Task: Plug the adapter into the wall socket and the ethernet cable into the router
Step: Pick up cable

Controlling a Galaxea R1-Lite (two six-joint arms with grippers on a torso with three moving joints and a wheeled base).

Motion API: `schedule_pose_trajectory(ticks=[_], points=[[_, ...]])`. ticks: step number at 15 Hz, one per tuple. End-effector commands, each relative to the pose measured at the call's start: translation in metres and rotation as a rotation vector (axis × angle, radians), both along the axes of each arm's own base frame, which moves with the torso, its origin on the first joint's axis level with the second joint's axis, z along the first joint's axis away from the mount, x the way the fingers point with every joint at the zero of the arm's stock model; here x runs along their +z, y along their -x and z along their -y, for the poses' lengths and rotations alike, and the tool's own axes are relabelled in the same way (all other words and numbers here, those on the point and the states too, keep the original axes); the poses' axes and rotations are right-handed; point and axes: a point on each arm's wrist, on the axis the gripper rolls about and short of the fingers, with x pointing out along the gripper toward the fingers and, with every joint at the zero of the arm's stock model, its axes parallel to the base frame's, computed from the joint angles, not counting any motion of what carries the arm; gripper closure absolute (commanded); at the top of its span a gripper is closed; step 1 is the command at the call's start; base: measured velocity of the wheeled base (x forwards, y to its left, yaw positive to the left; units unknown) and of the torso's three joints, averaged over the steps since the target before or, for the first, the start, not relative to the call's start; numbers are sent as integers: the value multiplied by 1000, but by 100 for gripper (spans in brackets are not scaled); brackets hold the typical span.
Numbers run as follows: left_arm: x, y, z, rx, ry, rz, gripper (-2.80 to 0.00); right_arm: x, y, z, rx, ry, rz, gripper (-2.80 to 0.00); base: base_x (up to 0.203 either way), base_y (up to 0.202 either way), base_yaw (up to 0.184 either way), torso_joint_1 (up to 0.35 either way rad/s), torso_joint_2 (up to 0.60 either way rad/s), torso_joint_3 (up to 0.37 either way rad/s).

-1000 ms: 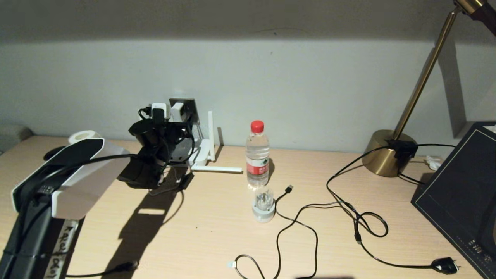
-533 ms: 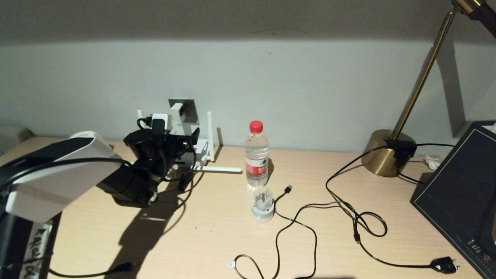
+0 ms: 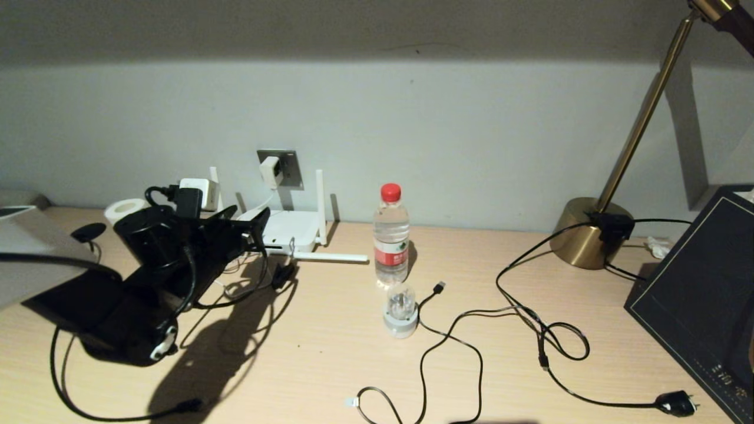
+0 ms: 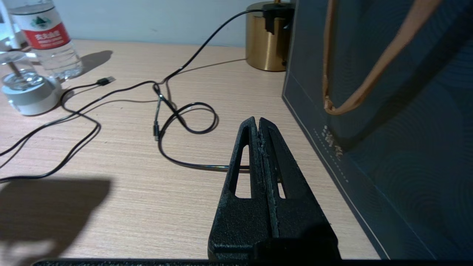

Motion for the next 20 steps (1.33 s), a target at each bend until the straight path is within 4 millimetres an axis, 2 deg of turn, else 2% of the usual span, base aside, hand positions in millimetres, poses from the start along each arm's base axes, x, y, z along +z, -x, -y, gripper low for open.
schedule_pose_trajectory(ticks=[1, 4, 6, 10, 13, 17, 18, 20], points=[[29, 35, -6, -6, 8, 61, 0, -8, -3, 0, 1, 0, -31, 0, 0, 0, 0, 0, 0, 0], [46, 88, -18, -32, -40, 45, 0, -8, -3, 0, 0, 0, -31, 0, 0, 0, 0, 0, 0, 0], [56, 113, -25, -43, -77, -11, 0, -8, -3, 0, 2, 0, -31, 0, 0, 0, 0, 0, 0, 0], [54, 164, -34, -94, -282, -388, 0, -9, -3, 0, 0, 2, -33, 0, 0, 0, 0, 0, 0, 0], [54, 182, -41, -163, -583, -536, 0, -9, -3, 0, 0, 2, -33, 0, 0, 0, 0, 0, 0, 0], [38, 196, -43, -302, -780, -728, 0, -9, -3, 0, 1, 1, -33, 0, 0, 0, 0, 0, 0, 0], [40, 198, -43, -350, -831, -747, -280, -9, -3, 0, 0, 0, -33, 0, 0, 0, 0, 0, 0, 0], [44, 192, -42, -426, -895, -755, -280, -9, -3, 0, 0, 1, -33, 0, 0, 0, 0, 0, 0, 0]])
